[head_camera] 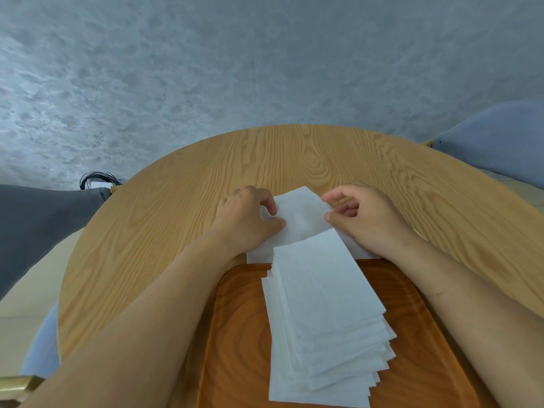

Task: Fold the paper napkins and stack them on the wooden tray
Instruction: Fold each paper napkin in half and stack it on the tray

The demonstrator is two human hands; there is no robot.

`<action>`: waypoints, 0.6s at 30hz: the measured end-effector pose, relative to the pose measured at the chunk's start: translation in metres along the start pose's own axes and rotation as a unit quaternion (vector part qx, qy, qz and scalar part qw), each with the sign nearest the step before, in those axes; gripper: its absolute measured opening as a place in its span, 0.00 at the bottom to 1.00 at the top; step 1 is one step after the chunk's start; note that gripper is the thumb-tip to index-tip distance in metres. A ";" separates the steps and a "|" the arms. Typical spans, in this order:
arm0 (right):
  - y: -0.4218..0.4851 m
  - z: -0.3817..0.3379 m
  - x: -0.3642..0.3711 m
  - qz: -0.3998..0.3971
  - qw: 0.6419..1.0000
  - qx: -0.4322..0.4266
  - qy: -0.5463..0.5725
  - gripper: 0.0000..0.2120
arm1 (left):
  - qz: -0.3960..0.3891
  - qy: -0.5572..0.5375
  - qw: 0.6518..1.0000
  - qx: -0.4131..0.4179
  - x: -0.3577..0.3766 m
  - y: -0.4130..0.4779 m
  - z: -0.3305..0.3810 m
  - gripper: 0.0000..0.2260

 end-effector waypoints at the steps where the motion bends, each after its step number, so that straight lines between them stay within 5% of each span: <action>1: 0.000 0.001 -0.001 0.007 1.000 0.002 0.002 0.12 | 0.004 -0.016 1.000 0.007 -0.001 0.000 0.001 0.06; 10: 0.002 0.011 -0.007 0.030 0.988 0.083 0.131 0.24 | 0.060 -0.313 0.948 0.015 -0.020 -0.005 0.012 0.10; 18: -0.001 0.003 -0.002 -0.037 0.952 0.099 0.288 0.09 | 0.121 -0.437 0.891 -0.028 -0.038 -0.009 -0.005 0.07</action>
Point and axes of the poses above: each hand's wrist, its own y-axis towards the middle knuckle, its own x-axis out of the palm, z = x × y, the point moved 10 cm from there along y, towards the middle knuckle, and after that the axes turned 2 degrees about y, right-handed, at the moved point
